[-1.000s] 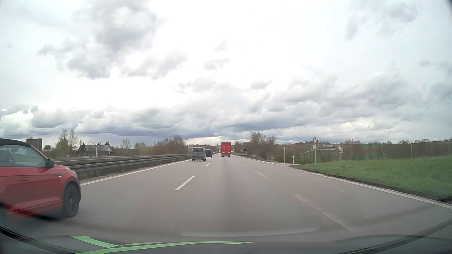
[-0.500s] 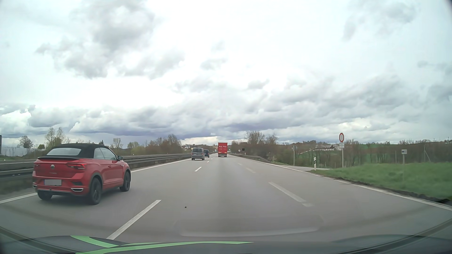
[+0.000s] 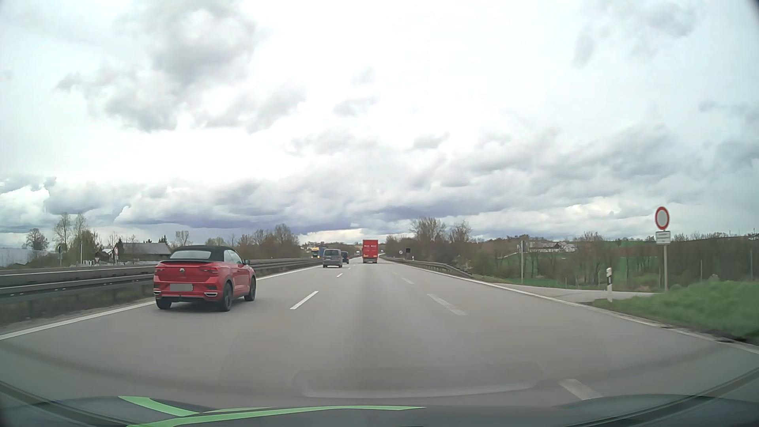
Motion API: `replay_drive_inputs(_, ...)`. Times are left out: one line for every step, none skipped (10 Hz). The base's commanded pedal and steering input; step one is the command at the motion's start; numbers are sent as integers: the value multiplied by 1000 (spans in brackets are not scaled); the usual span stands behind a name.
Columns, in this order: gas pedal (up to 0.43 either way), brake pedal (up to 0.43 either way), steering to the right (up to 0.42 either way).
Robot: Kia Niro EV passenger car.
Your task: Follow the waypoints while adhering to traffic rules and regulations
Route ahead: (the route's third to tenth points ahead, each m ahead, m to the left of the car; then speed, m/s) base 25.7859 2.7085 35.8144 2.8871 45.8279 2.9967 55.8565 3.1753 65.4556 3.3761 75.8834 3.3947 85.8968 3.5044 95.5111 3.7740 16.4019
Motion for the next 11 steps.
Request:
replay_drive_inputs(138, 0, -7)
replay_drive_inputs(150, 0, -7)
replay_drive_inputs(150, 0, -7)
replay_drive_inputs(150, 0, -7)
replay_drive_inputs(150, 0, -6)
replay_drive_inputs(150, 0, -7)
replay_drive_inputs(150, 0, -6)
replay_drive_inputs(150, 0, -6)
replay_drive_inputs(150, 0, -6)
replay_drive_inputs(150, 0, -5)
replay_drive_inputs(150, 0, -5)
